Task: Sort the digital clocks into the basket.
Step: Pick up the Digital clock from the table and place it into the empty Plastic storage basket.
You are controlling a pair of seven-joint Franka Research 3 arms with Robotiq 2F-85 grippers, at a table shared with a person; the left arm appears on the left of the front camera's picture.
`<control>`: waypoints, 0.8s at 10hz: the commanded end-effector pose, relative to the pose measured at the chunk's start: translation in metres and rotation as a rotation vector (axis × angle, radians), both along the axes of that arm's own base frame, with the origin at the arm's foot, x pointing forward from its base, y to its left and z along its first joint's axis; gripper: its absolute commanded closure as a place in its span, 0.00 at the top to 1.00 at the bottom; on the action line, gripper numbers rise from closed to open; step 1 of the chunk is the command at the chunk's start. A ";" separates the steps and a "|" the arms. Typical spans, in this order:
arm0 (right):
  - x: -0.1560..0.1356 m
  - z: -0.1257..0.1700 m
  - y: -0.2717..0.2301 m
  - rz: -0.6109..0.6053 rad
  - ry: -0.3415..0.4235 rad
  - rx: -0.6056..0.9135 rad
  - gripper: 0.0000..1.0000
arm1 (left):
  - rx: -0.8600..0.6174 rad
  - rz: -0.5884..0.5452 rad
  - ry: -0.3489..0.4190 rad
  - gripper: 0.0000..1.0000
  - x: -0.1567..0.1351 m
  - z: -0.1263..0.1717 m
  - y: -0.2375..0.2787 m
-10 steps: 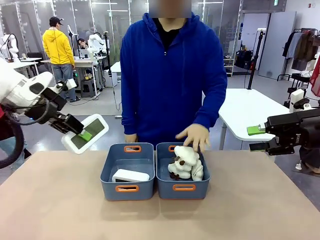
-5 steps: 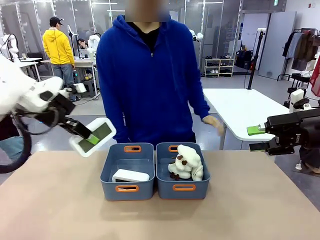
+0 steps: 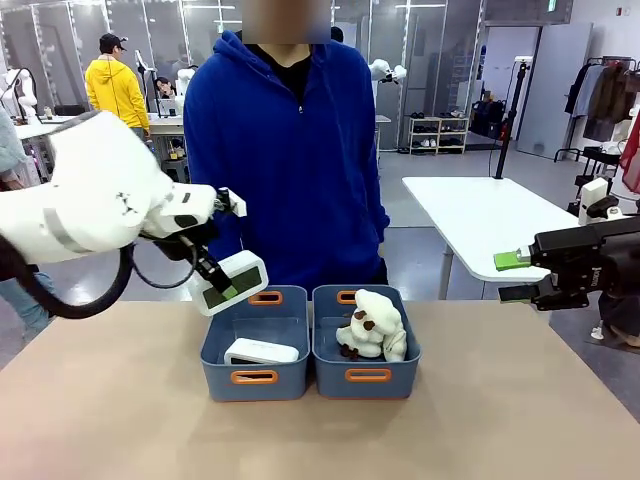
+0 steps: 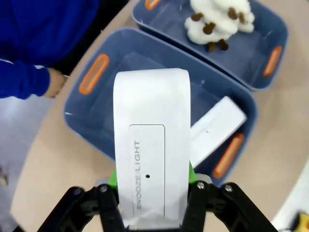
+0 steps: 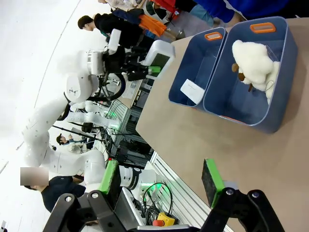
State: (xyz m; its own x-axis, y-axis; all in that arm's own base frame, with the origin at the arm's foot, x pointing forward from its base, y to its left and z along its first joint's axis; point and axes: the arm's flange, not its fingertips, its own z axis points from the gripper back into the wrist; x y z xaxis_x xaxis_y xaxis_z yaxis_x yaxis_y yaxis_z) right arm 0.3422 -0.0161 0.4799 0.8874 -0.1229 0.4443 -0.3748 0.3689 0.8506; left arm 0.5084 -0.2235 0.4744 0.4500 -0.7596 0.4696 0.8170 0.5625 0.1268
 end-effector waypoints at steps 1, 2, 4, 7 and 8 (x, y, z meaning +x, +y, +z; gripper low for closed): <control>0.002 0.000 0.001 0.002 -0.021 0.016 0.86 | 0.054 0.051 0.004 0.03 0.029 -0.003 -0.026; 0.002 0.000 0.001 0.002 -0.021 0.016 0.86 | 0.063 0.120 0.048 0.03 0.043 -0.024 -0.034; 0.002 0.000 0.001 0.002 -0.021 0.016 0.86 | 0.110 0.181 -0.002 0.03 0.058 -0.055 -0.045; 0.002 0.000 0.001 0.002 -0.021 0.016 0.86 | 0.071 0.232 -0.001 0.03 0.061 -0.082 -0.041; 0.002 0.000 0.001 0.002 -0.021 0.016 0.86 | 0.070 0.234 0.014 0.03 0.060 -0.086 -0.040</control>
State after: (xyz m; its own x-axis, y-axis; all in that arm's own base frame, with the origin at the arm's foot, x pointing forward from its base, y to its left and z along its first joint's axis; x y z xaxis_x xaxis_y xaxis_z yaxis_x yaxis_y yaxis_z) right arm 0.3422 -0.0161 0.4799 0.8875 -0.1228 0.4442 -0.3747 0.3689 0.8506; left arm 0.5694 -0.2622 0.3861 0.6152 -0.6806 0.3978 0.6828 0.7122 0.1626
